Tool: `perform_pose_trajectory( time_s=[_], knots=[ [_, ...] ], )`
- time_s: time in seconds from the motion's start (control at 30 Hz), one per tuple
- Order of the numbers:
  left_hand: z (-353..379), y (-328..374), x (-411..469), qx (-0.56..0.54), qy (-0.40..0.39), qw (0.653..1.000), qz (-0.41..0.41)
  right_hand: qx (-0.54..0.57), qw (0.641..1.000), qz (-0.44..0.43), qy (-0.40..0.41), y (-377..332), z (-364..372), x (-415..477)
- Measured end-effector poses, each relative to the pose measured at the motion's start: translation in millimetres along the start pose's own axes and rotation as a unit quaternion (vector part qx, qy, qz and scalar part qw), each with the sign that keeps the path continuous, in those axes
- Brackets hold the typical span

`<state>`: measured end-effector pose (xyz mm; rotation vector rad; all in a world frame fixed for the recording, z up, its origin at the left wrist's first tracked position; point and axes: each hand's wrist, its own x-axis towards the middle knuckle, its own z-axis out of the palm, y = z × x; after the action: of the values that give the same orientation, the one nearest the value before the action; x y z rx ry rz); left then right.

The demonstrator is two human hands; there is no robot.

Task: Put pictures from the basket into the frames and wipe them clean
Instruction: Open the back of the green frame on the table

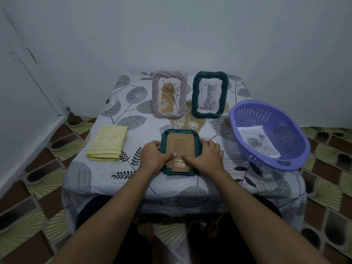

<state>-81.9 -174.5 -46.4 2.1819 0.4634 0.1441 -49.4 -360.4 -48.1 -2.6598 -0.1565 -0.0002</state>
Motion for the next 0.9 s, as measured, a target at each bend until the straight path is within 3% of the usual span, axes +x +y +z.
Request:
perform_pose_trajectory(
  time_s=[0.1,0.3,0.6,0.77,0.9],
  knots=[
    [-1,1,0,0.004,-0.001,1.000,0.000,-0.010,1.000,-0.013,-0.004,4,2,6],
    [-2,-1,9,0.034,-0.016,0.999,-0.006,-0.074,0.988,-0.117,-0.062,9,7,15],
    [-9,2,31,0.047,-0.120,0.990,0.060,-0.091,0.983,-0.126,-0.096,12,9,20],
    [-7,13,50,0.071,-0.045,0.993,0.081,-0.095,0.982,-0.123,-0.106,12,8,20],
    [-2,16,68,0.094,-0.030,0.991,0.086,-0.086,0.983,-0.121,-0.104,12,8,20]
  ],
)
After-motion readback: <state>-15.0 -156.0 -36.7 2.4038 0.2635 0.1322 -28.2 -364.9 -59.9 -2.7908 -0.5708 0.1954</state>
